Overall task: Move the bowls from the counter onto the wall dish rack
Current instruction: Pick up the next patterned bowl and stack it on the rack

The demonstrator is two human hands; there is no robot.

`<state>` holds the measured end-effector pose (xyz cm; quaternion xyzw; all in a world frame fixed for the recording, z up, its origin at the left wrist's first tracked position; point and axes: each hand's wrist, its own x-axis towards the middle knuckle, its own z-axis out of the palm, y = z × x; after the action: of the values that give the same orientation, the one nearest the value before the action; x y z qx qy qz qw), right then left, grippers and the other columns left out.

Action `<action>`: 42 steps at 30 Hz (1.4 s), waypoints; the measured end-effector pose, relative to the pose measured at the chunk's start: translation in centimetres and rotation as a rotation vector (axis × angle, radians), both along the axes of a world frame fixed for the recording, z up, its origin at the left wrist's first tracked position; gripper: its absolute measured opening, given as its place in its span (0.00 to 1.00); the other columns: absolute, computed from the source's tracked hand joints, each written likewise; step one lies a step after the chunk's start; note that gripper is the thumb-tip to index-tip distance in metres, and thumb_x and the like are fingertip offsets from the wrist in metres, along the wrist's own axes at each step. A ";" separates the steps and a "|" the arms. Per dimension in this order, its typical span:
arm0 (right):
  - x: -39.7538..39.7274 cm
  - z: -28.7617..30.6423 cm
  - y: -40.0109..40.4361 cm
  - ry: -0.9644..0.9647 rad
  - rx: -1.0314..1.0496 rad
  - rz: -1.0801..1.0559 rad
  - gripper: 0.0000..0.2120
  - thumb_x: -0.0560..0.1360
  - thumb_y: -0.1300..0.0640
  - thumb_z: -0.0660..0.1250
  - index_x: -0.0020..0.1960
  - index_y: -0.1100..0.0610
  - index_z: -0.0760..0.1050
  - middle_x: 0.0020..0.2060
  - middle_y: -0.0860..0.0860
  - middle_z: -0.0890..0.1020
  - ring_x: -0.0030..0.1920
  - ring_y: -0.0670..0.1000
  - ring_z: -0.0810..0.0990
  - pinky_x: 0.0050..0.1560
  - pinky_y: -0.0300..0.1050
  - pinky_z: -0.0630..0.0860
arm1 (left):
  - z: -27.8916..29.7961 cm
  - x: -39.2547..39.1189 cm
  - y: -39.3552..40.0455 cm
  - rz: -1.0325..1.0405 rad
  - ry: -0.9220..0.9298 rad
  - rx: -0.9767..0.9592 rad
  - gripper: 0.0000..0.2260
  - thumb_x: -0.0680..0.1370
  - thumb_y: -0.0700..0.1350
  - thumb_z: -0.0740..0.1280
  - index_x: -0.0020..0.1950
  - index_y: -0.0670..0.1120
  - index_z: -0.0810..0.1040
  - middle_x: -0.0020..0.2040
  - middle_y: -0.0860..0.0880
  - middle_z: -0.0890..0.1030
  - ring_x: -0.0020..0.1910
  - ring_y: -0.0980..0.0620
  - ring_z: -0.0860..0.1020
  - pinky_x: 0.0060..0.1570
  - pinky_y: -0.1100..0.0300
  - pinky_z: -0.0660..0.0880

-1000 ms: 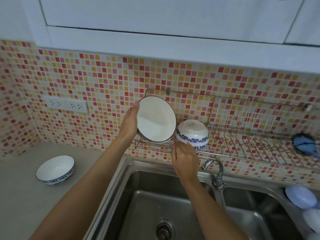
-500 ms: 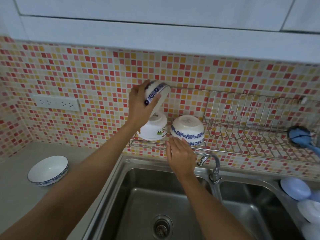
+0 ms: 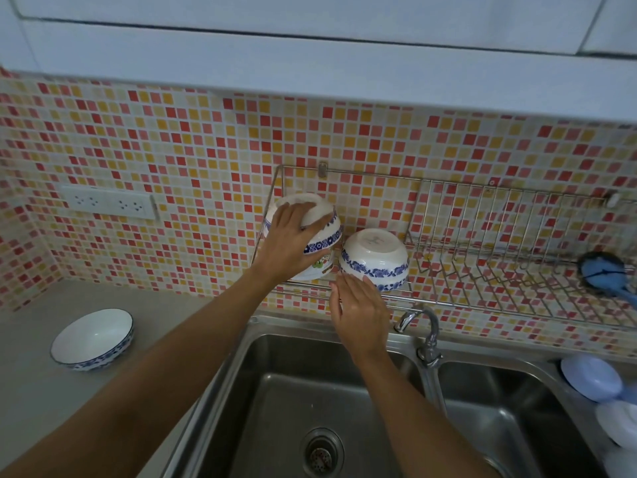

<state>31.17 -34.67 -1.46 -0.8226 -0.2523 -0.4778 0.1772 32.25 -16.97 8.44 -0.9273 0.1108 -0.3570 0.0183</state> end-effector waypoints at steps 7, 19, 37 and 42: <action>0.0 -0.1 0.0 -0.019 -0.004 -0.009 0.14 0.78 0.54 0.62 0.54 0.60 0.82 0.49 0.55 0.86 0.50 0.50 0.84 0.64 0.47 0.71 | -1.5 1.0 -0.1 -0.022 0.074 -0.003 0.28 0.72 0.62 0.65 0.70 0.52 0.70 0.66 0.40 0.72 0.66 0.39 0.68 0.69 0.41 0.61; 0.0 -0.3 0.2 0.001 0.013 -0.007 0.14 0.79 0.54 0.61 0.55 0.60 0.82 0.50 0.55 0.85 0.51 0.51 0.84 0.65 0.48 0.73 | -2.7 1.6 0.6 -0.047 0.183 -0.184 0.37 0.67 0.61 0.73 0.72 0.52 0.67 0.70 0.40 0.69 0.69 0.37 0.66 0.71 0.38 0.59; -0.5 -0.1 0.3 0.106 -0.008 -0.023 0.17 0.79 0.52 0.59 0.60 0.60 0.79 0.57 0.56 0.83 0.60 0.53 0.80 0.70 0.52 0.68 | -4.5 0.5 1.2 -0.115 0.197 -0.246 0.27 0.77 0.58 0.60 0.74 0.52 0.63 0.75 0.46 0.64 0.76 0.43 0.57 0.74 0.40 0.53; -1.9 0.1 1.1 0.328 -0.114 -0.156 0.34 0.79 0.38 0.53 0.76 0.60 0.59 0.75 0.57 0.62 0.77 0.55 0.56 0.77 0.52 0.43 | -5.9 -1.7 0.7 -0.050 0.133 -0.249 0.27 0.81 0.56 0.53 0.77 0.48 0.54 0.78 0.48 0.56 0.78 0.47 0.51 0.76 0.48 0.49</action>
<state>29.23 -33.56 -1.36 -0.9153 -0.1823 -0.3343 0.1316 30.57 -16.27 2.50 -0.9409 0.0896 -0.3062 -0.1133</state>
